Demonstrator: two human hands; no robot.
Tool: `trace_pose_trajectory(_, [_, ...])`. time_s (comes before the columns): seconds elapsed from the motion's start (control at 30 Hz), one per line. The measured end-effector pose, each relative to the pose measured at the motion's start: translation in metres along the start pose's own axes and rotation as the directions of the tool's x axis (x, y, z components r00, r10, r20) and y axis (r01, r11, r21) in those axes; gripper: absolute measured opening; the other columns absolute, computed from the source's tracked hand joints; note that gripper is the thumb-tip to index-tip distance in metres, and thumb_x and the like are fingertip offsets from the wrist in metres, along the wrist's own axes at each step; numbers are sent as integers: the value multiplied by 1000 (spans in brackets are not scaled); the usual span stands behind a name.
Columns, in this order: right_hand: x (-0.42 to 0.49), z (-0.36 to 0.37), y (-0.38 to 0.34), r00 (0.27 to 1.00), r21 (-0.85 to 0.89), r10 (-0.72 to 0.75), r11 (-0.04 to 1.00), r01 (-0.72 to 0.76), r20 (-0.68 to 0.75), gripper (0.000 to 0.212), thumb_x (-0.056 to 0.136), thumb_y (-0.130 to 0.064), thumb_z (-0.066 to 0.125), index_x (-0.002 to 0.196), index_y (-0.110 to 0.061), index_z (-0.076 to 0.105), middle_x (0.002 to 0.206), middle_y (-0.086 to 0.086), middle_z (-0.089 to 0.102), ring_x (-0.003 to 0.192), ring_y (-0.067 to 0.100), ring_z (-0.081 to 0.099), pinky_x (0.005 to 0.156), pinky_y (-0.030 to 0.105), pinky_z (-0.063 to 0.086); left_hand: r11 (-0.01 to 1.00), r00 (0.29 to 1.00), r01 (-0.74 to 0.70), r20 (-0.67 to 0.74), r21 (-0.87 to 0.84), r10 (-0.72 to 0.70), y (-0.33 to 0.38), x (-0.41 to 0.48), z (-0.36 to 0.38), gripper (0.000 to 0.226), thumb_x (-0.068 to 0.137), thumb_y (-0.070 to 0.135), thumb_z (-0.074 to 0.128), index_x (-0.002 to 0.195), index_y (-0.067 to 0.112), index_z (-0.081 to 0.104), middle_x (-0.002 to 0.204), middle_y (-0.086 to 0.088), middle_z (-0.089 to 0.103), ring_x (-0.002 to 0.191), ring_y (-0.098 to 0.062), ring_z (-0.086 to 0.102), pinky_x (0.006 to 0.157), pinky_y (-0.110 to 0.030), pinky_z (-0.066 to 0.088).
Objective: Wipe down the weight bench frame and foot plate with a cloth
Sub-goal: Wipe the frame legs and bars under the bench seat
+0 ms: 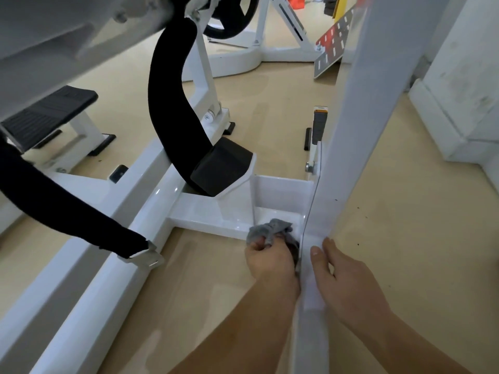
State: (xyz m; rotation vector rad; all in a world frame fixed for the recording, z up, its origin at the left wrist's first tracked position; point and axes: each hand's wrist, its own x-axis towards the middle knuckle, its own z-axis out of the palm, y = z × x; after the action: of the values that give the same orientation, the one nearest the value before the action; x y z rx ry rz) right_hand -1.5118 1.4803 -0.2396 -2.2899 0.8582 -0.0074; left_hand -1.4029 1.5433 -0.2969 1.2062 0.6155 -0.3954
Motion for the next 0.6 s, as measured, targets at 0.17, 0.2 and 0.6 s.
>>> trace_pose_trajectory(0.17, [-2, -10, -3, 999, 7, 25, 1000, -25, 45, 55, 106, -49, 32, 145, -14, 48, 128, 11, 68, 120, 30, 62, 92, 34, 43, 981, 991, -59, -105, 184, 79, 28, 28, -28, 58, 74, 33, 93, 119, 19, 59, 108, -1, 68, 96, -29, 70, 88, -51, 61])
trace_pose_trajectory(0.2, [-1, -11, -4, 999, -1, 21, 1000, -21, 45, 56, 106, -50, 31, 145, -13, 47, 124, 11, 70, 116, 29, 64, 91, 35, 45, 959, 991, -92, -72, 270, 115, 33, 25, -29, 58, 77, 41, 89, 123, 24, 58, 113, -1, 68, 99, -29, 69, 88, -51, 61])
trace_pose_trajectory(0.6, [-1, -14, -6, 994, 41, 50, 998, -55, 101, 56, 106, -48, 34, 144, -9, 45, 132, 14, 66, 122, 32, 60, 86, 32, 39, 969, 976, -166, -110, 181, 188, 26, 44, -23, 69, 75, 22, 91, 123, 19, 41, 111, -4, 64, 93, -20, 66, 89, -36, 56])
